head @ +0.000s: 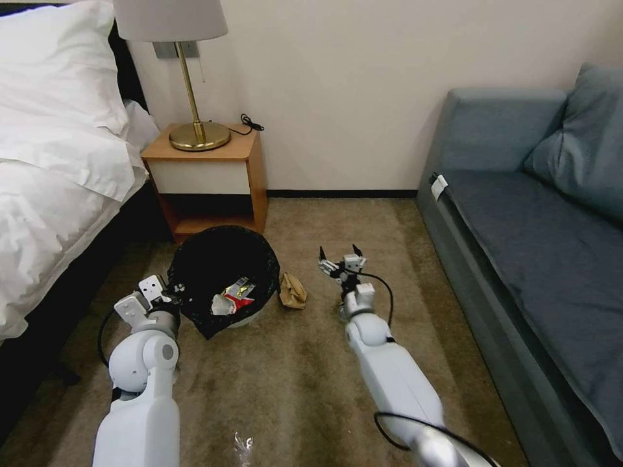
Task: Pick up the trash bin, then pick up the garbage on the floor and place it into the trash bin.
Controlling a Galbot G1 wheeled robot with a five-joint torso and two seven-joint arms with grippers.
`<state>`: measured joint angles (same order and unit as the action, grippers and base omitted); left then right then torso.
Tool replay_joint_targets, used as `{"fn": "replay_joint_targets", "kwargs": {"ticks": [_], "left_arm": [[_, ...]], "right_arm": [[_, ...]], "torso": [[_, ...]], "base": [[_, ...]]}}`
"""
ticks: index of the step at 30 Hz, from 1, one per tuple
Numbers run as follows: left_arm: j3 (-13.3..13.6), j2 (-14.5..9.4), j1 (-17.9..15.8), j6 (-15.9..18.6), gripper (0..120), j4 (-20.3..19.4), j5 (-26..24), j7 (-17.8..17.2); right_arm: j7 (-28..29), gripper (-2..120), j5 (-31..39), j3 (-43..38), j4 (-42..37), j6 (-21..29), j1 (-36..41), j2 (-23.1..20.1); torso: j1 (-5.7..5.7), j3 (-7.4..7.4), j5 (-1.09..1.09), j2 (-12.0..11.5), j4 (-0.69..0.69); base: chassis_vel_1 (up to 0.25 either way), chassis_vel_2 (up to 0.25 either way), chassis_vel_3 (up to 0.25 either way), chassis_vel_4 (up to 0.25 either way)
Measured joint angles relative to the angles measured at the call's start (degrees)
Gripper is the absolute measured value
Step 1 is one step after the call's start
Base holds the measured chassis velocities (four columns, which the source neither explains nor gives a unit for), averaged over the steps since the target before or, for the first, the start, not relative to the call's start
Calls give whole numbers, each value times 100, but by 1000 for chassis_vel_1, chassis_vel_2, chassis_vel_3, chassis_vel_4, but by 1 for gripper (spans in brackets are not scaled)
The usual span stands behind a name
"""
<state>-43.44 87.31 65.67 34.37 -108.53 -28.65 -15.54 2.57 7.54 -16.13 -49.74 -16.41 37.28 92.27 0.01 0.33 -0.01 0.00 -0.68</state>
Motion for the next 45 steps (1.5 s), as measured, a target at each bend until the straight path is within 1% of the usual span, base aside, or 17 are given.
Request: {"fn": "replay_joint_targets", "kwargs": {"ticks": [4, 8, 10, 13, 16, 17, 19, 20, 22, 23, 26, 27, 29, 35, 37, 45], "left_arm": [[-20, -3, 29, -4, 3, -3, 4, 1], [-19, 8, 32, -7, 3, -11, 19, 1], [7, 24, 32, -8, 3, -33, 40, 1], [20, 29, 33, -8, 3, -47, 49, 0], [33, 32, 66, -8, 3, -87, 81, -3], [33, 32, 66, -8, 3, -87, 81, -3], [33, 32, 112, -8, 3, -144, 105, -4], [33, 32, 112, -8, 3, -144, 105, -4], [34, 33, 131, -8, 3, -176, 124, -4], [34, 33, 131, -8, 3, -176, 124, -4], [34, 44, 166, -8, 3, -220, 172, -5], [34, 44, 166, -8, 3, -220, 172, -5], [41, 60, 203, -8, 3, -247, 208, -5], [41, 70, 239, -8, 3, -289, 238, 0], [39, 78, 246, -8, 3, -310, 247, 3], [79, 112, 249, -14, 3, -312, 309, 7]], "right_arm": [[133, 100, -34, -140, 136, 282, -162, 6], [221, 100, -3, -193, 141, 434, -173, 4], [234, 100, 101, -227, 153, 635, -148, -40], [227, 100, 194, -239, 166, 757, -124, -67], [112, 100, 318, -293, 227, 1101, -116, -129], [112, 100, 318, -293, 227, 1101, -116, -129], [30, 100, 375, -320, 292, 1445, -164, -157], [30, 100, 375, -320, 292, 1445, -164, -157], [-11, 100, 386, -380, 418, 1641, -232, -98], [-11, 100, 386, -380, 418, 1641, -232, -98], [-84, 100, 394, -533, 637, 2062, -355, -17], [-84, 100, 394, -533, 637, 2062, -355, -17], [-85, 100, 307, -707, 842, 2273, -440, -15], [-90, 100, 106, -1022, 1151, 2423, -564, -15], [-223, 100, 122, -1171, 1232, 2577, -589, -13], [-499, 100, 84, -1255, 1249, 2622, -556, -9]], "torso": [[0, 0, 0, 0, -1], [0, -1, 1, 0, 0], [0, -1, 1, 1, -1], [0, 0, 1, 1, -2], [0, -1, 1, 0, -1], [0, -1, 1, 0, -1], [0, -1, 1, 0, -2], [0, -1, 1, 0, -2], [0, -1, 1, 0, -2], [0, -1, 1, 0, -2], [0, -1, 1, 1, 0], [0, -1, 1, 1, 0], [0, -1, 1, 0, -1], [0, -1, 1, 0, -1], [0, -1, 1, 1, -1], [0, -1, 1, 1, -1]], "base": [[0, 0, 0, 0], [0, 0, 0, 0], [0, 0, 0, 0], [0, 0, 0, 0], [0, 0, 0, 0], [0, 0, 0, 0], [0, 0, 0, 0], [0, 0, 0, 0], [0, 0, 0, 0], [0, 0, 0, 0], [0, 0, 0, 0], [0, 0, 0, 0], [0, 0, 0, 0], [0, 0, 0, 0], [0, 0, 0, 0], [0, 0, 0, 0]]}}
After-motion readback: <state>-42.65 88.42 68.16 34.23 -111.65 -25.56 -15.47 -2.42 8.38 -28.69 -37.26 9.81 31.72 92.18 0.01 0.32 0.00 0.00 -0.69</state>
